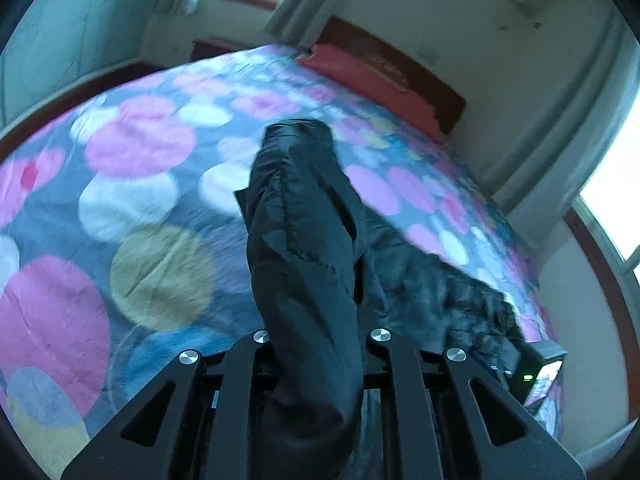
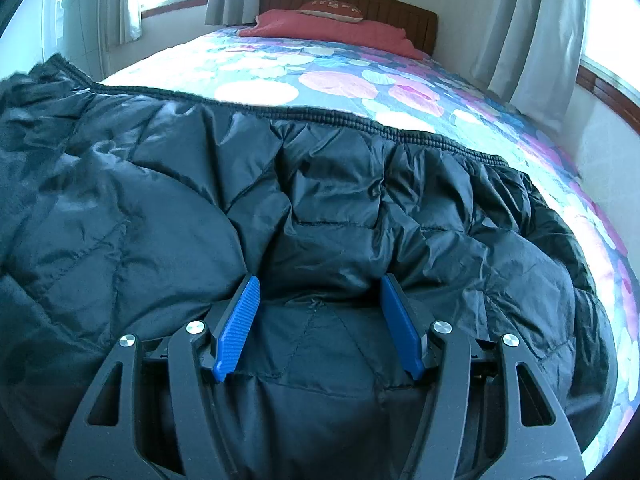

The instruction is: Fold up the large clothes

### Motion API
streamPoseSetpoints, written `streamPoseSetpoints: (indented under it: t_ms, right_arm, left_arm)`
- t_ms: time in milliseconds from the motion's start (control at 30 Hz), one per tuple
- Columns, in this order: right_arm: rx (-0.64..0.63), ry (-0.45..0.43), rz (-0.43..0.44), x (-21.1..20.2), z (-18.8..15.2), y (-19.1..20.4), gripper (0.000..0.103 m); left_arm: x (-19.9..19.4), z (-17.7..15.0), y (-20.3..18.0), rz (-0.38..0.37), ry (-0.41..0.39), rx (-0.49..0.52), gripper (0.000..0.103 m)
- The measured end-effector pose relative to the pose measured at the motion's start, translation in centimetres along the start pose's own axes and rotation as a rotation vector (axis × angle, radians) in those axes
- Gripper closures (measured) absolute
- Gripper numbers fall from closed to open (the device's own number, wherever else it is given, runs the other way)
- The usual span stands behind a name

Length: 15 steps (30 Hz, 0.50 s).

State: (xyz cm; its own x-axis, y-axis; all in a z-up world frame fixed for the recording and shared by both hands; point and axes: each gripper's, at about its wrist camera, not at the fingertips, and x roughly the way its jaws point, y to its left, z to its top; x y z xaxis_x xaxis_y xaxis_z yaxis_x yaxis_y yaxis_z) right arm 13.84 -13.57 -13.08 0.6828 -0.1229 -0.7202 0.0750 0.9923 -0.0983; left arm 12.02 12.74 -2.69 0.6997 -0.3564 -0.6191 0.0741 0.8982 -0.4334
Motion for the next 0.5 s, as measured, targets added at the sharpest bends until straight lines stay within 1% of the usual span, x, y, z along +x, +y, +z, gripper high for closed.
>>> streamPoseSetpoints:
  t_ms: [100, 133, 167, 200, 267, 300, 333, 500]
  right_arm:
    - [0.025, -0.037, -0.009, -1.4, 0.4, -2.4, 0.039]
    - [0.028, -0.045, -0.016, -1.8, 0.5, -3.1, 0.035]
    - [0.032, -0.053, -0.028, -2.1, 0.5, -4.0, 0.034]
    - [0.039, -0.06, -0.041, -2.5, 0.6, -5.2, 0.034]
    - [0.067, -0.075, -0.066, -3.2, 0.7, -8.1, 0.034]
    - [0.081, -0.08, -0.076, -3.5, 0.6, -9.3, 0.034]
    - [0.105, -0.085, -0.096, -3.8, 0.5, -11.4, 0.034]
    - [0.2, -0.078, -0.165, -4.3, -0.8, -18.3, 0.032]
  left_arm:
    - [-0.7, 0.4, -3.6, -0.014, -0.018, 0.069, 0.088]
    - [-1.0, 0.4, -5.5, -0.025, -0.024, 0.099, 0.088]
    - [-0.8, 0.4, -6.8, -0.032, -0.026, 0.117, 0.088]
    - [-0.8, 0.4, -8.6, -0.038, -0.029, 0.151, 0.088]
    - [-0.6, 0.1, -11.0, -0.04, -0.032, 0.197, 0.088]
    - [-0.3, -0.2, -12.8, -0.047, -0.028, 0.224, 0.088]
    - [0.2, -0.4, -14.3, -0.057, -0.022, 0.241, 0.088]
    - [2.9, -2.4, -20.1, -0.101, 0.024, 0.324, 0.088]
